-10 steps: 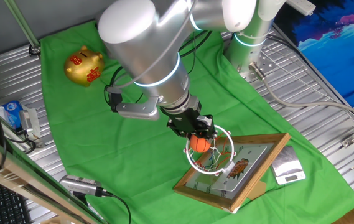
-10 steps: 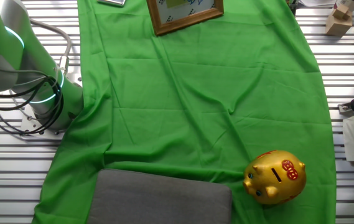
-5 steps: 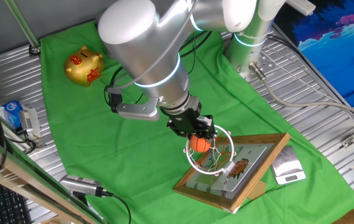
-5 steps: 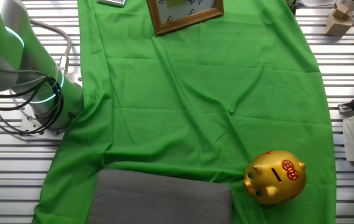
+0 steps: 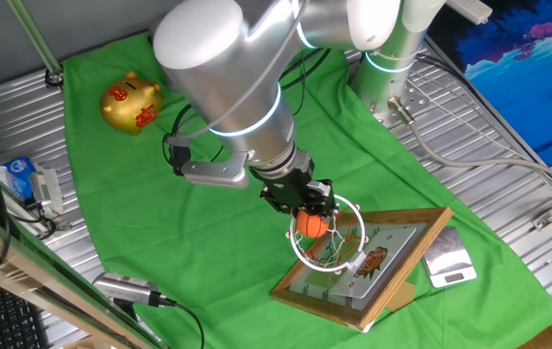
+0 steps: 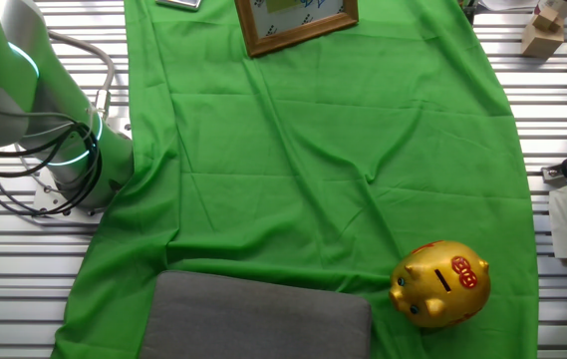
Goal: Grab a basketball, release it and shoot it into the basket
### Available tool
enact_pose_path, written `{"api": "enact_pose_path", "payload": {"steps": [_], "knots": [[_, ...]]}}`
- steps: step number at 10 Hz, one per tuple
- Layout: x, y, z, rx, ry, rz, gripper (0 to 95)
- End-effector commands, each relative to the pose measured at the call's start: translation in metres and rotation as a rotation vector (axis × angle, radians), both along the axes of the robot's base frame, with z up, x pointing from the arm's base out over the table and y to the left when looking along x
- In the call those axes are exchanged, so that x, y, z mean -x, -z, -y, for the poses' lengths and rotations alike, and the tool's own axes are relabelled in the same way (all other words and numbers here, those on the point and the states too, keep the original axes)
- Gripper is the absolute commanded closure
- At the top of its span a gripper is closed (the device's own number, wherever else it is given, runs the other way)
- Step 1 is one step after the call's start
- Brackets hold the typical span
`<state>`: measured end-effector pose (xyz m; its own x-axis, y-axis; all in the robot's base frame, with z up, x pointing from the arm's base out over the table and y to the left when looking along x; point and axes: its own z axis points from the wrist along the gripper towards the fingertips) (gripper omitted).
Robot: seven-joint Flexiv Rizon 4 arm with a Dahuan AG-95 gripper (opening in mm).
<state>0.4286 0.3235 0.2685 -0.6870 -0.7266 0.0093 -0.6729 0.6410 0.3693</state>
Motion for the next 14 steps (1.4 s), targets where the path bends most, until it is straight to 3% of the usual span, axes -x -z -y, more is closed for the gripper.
{"api": "enact_pose_path", "payload": {"steps": [1,2,3,5,6,10,11,14], "knots": [[-0.0002,-0.0001,0.0001,-0.003,-0.001,-0.001,76.0],[-0.0002,-0.0001,0.0001,-0.005,-0.004,0.0,76.0],[-0.0002,-0.0001,0.0001,-0.01,-0.007,0.001,38.0],[-0.0002,-0.0001,0.0001,-0.018,-0.015,0.003,38.0],[-0.0002,-0.0001,0.0001,-0.022,-0.019,0.003,19.0],[-0.0001,-0.0001,0.0001,-0.023,-0.027,0.005,19.0],[0.0,-0.0001,0.0001,-0.022,-0.028,0.006,38.0],[-0.0002,0.0001,0.0003,-0.017,-0.028,0.006,38.0]]}}
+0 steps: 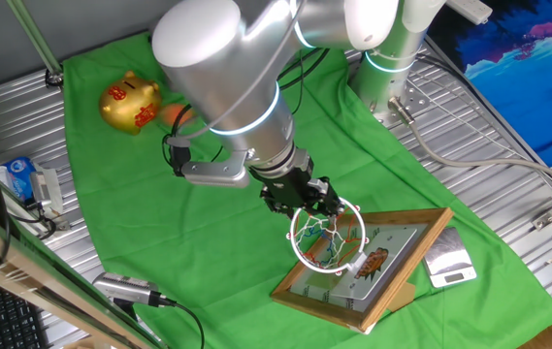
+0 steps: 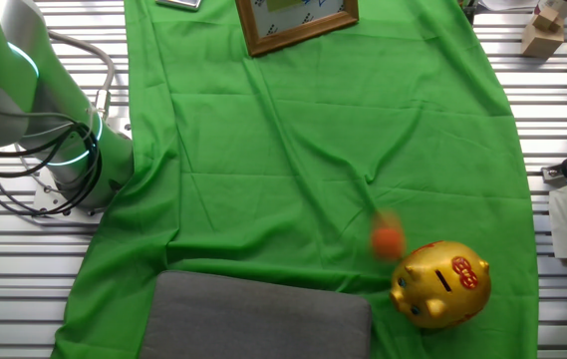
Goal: Grab a basketball, release it and shoot it into the basket
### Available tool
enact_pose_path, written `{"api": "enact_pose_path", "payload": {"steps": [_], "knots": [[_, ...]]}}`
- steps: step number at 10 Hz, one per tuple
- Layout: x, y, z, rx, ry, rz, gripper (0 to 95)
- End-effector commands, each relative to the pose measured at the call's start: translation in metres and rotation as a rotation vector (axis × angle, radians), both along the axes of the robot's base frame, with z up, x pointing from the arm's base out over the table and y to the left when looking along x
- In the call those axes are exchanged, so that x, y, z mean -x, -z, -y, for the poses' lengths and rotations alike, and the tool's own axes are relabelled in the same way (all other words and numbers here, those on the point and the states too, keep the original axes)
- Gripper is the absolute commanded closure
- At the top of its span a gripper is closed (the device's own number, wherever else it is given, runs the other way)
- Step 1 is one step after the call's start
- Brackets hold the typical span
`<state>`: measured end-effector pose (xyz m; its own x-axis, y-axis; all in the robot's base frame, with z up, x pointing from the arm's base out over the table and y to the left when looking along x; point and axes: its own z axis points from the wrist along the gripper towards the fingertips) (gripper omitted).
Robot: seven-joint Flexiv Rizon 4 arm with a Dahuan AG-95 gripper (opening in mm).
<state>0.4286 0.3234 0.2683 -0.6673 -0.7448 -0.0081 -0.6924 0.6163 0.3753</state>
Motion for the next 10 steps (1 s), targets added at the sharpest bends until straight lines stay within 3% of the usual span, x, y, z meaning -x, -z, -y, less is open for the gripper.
{"api": "enact_pose_path", "payload": {"steps": [1,10], "knots": [[-0.0003,0.0,0.0003,0.0,-0.001,-0.001,38.0],[-0.0042,0.0024,0.0053,-0.004,-0.018,0.005,38.0]]}}
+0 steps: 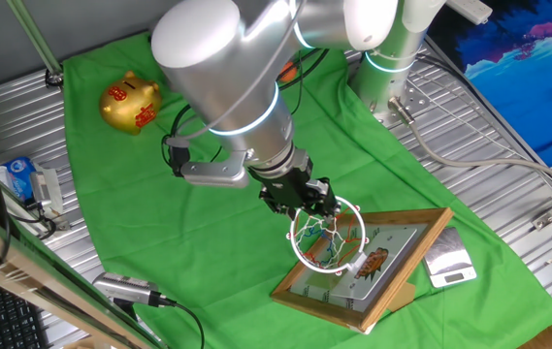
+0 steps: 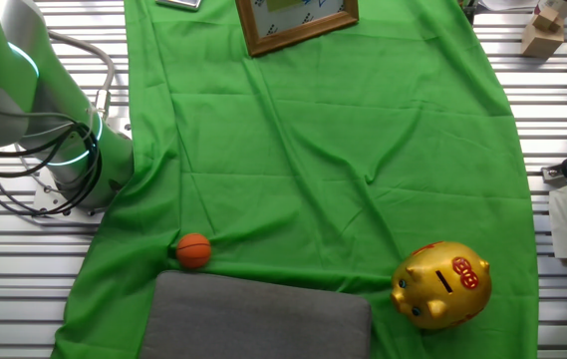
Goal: Grab a basketball, release it and shoot it into the basket
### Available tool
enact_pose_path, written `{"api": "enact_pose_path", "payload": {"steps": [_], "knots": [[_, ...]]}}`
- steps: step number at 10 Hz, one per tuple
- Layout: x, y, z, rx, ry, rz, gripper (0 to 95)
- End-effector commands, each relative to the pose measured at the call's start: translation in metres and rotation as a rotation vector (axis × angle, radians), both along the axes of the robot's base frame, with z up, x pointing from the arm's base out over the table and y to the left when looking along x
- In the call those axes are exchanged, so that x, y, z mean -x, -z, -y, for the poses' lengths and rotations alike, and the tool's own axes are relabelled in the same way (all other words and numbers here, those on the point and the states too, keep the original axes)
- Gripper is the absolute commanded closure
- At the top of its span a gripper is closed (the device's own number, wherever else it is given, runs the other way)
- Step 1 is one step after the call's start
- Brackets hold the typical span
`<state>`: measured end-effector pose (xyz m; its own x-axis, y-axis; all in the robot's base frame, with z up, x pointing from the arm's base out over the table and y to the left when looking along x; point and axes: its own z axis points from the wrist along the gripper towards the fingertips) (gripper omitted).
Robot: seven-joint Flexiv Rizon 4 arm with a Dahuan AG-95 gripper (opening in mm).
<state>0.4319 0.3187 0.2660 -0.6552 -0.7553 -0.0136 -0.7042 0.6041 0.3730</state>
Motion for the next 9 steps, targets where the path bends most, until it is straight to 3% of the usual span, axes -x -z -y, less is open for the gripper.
{"api": "enact_pose_path", "payload": {"steps": [1,5,9], "knots": [[-0.003,0.001,0.003,-0.004,-0.007,0.0,38.0],[-0.014,0.004,0.016,-0.005,-0.04,0.009,38.0],[-0.028,0.017,0.047,-0.006,-0.084,0.02,38.0]]}}
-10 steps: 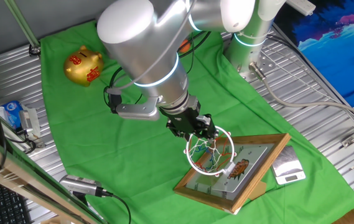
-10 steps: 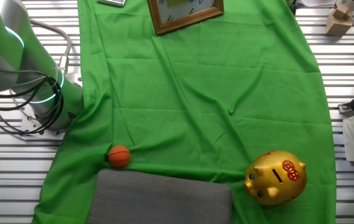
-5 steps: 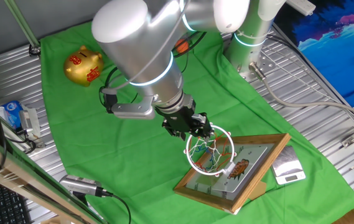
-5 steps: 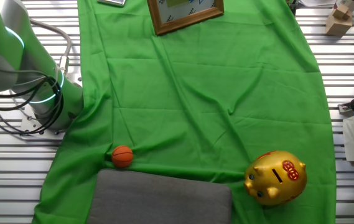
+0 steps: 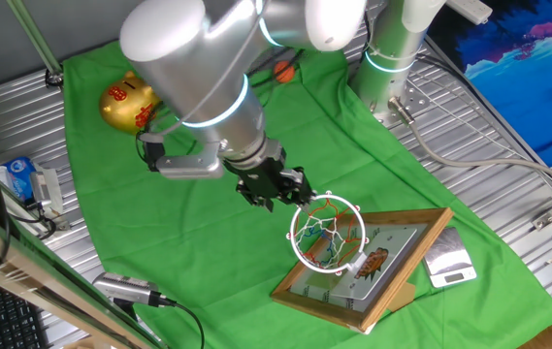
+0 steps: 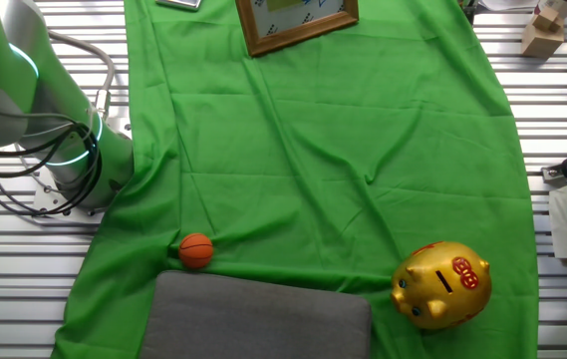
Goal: Grab a basketball, release it and shoot it into the basket
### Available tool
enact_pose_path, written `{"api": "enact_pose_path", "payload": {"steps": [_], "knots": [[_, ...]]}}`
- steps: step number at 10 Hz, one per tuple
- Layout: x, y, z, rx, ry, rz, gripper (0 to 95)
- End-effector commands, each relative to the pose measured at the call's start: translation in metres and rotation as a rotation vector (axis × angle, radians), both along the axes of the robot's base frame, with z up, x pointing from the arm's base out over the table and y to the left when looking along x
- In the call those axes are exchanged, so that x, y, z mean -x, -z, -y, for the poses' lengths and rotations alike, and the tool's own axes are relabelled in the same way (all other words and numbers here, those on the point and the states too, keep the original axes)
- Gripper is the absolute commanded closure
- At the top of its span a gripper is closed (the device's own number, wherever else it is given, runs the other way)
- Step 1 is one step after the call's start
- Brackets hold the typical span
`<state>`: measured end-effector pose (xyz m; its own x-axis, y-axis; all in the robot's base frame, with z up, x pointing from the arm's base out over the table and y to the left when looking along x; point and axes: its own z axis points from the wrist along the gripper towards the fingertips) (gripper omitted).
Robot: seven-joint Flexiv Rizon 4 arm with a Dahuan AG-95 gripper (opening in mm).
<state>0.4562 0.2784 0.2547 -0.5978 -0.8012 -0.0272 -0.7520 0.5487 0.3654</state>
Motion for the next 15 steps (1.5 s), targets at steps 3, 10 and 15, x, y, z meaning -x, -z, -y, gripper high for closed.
{"api": "enact_pose_path", "payload": {"steps": [3,10,15], "knots": [[-0.017,0.022,0.032,-0.003,-0.066,0.017,38.0],[-0.024,0.04,0.062,0.002,-0.112,0.029,57.0],[-0.022,0.037,0.061,0.066,0.001,0.001,95.0]]}}
